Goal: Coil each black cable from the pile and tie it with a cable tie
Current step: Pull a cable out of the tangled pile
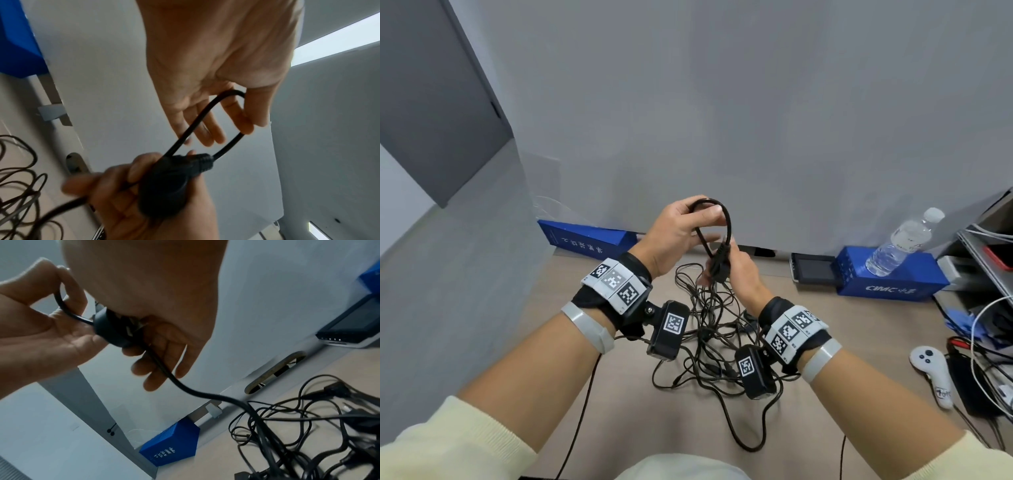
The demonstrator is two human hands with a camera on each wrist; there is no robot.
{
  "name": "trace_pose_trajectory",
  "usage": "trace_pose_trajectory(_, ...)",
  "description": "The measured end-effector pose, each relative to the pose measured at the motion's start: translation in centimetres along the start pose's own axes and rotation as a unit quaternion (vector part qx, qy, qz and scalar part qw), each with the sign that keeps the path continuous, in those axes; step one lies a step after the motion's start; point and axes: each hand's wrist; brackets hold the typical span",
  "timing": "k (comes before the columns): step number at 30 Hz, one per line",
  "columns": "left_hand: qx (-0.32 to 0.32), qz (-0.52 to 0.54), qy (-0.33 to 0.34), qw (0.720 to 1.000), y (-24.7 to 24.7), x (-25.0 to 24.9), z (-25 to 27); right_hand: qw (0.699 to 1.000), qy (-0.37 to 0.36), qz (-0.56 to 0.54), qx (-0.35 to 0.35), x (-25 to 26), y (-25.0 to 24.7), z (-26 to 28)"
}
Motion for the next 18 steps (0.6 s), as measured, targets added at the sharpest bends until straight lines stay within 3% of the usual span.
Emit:
trace_pose_trajectory(4, 0.027, 0.052, 0.002, 0.998, 1.1, 0.9, 0.7, 1.0, 0.024, -0.016, 0.008, 0.3, 0.6, 0.1)
trace_pose_trajectory(7, 0.027, -0.007, -0.016, 0.999, 1.7, 2.4, 1.2, 1.0, 0.024, 0.019, -0.003, 0.7, 1.1, 0.2)
trace_pose_trajectory(10, -0.059, 0.009, -0.046, 0.997, 2.3, 2.7, 1.3, 0.999, 0.044, -0.006, 0.0, 0.9, 1.0, 0.5)
trace_pose_trajectory(13, -0.152, 0.07, -0.028, 0.986, 2.0, 2.4, 0.7, 0.997, 0.056, -0.028, 0.053, -0.5, 0.1, 0.6)
trace_pose_trajectory(18, -0.281, 0.075, 0.031, 0.956, 0.6, 2.9, -1.0, 0.96, 0.046, 0.249, 0.118, -4.5, -0.6, 0.5)
Point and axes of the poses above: each hand's wrist, its own z-axis away from the middle knuckle, its own y-axis out of the palm, x = y × z, and after that the axes turned 12 degrees about y, right-handed
